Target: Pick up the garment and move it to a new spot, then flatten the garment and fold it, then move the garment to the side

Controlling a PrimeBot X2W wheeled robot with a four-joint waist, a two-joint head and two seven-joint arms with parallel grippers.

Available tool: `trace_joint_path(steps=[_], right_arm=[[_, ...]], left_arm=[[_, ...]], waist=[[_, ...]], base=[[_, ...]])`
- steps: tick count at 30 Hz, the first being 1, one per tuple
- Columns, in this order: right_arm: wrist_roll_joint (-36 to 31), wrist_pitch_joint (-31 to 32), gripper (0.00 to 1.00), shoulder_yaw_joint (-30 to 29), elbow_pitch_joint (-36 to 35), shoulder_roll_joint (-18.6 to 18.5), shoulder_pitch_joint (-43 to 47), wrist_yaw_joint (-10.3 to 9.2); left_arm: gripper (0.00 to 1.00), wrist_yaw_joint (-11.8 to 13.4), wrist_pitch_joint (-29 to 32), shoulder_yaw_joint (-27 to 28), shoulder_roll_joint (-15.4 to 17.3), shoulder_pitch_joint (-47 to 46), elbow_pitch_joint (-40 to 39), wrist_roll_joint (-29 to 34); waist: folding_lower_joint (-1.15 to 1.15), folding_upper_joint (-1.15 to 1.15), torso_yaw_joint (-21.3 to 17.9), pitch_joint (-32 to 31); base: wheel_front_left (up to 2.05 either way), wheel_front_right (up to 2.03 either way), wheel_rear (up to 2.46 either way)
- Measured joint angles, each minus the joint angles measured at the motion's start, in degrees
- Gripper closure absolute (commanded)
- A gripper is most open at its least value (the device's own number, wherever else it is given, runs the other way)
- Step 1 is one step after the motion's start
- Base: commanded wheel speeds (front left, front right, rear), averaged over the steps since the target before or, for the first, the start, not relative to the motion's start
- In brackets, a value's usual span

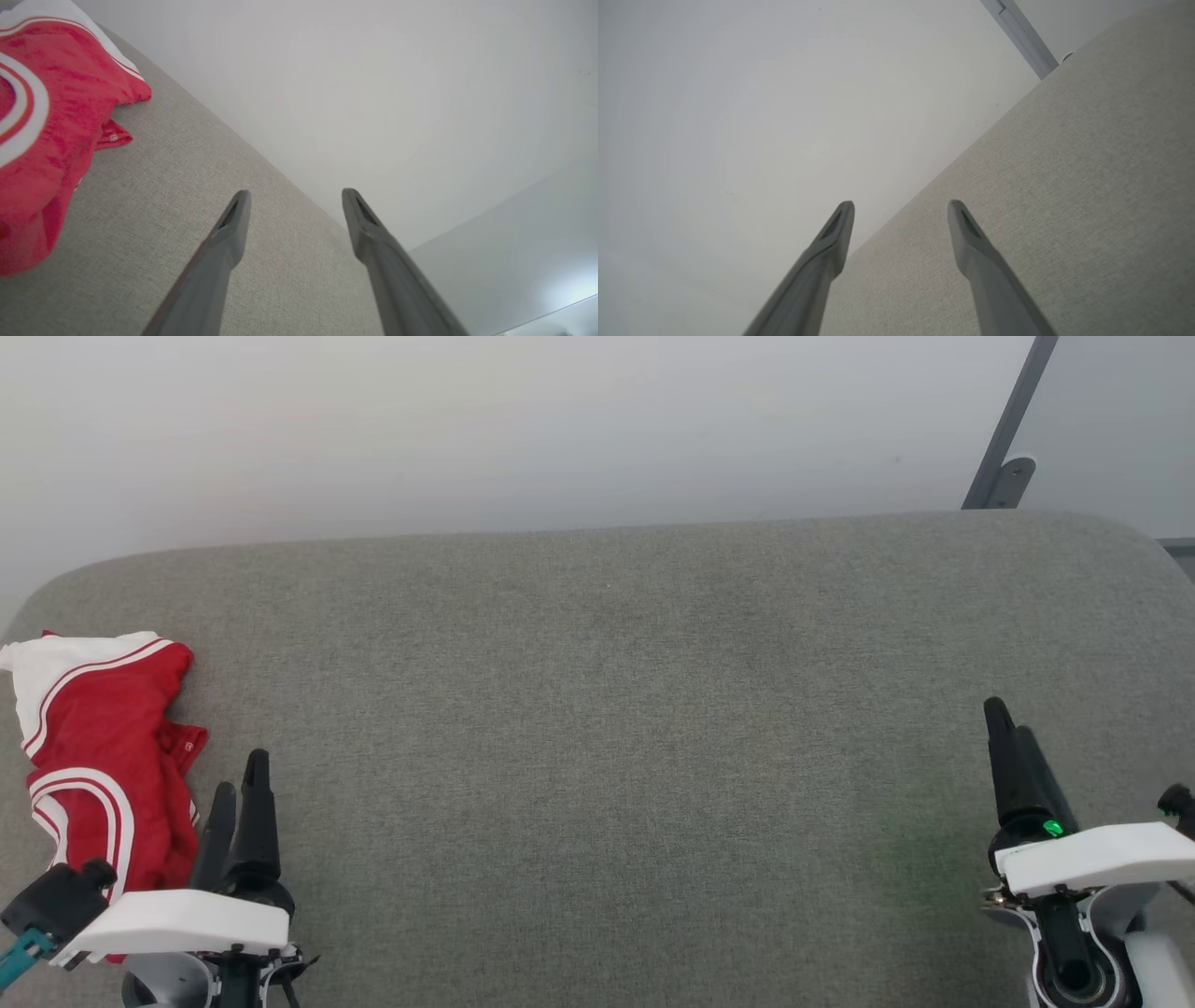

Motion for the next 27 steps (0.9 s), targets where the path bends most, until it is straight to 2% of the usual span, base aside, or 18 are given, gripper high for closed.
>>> trace_joint_path(steps=[1, 12, 27], right_arm=[[0.0, 0.0, 0.0, 0.0, 0.0, 0.0, 0.0, 0.0], [-18.5, -2.4, 0.0, -0.3, -1.2, -0.5, -0.8, 0.0], [-32.4, -4.8, 0.0, -1.0, -2.1, -0.3, -1.9, 0.01]], left_arm=[[0.0, 0.0, 0.0, 0.0, 0.0, 0.0, 0.0, 0.0], [0.0, 2.1, -2.3, -1.9, 1.4, 0.0, -0.7, 11.7], [0.0, 4.6, -4.9, -4.1, 3.4, 0.1, -1.1, 21.9]], waist=[[0.0, 0.0, 0.0, 0.0], [0.0, 0.0, 0.1, 0.9], [0.0, 0.0, 0.2, 1.8]], base=[[0.0, 0.0, 0.0], [0.0, 0.0, 0.0], [0.0, 0.0, 0.0]])
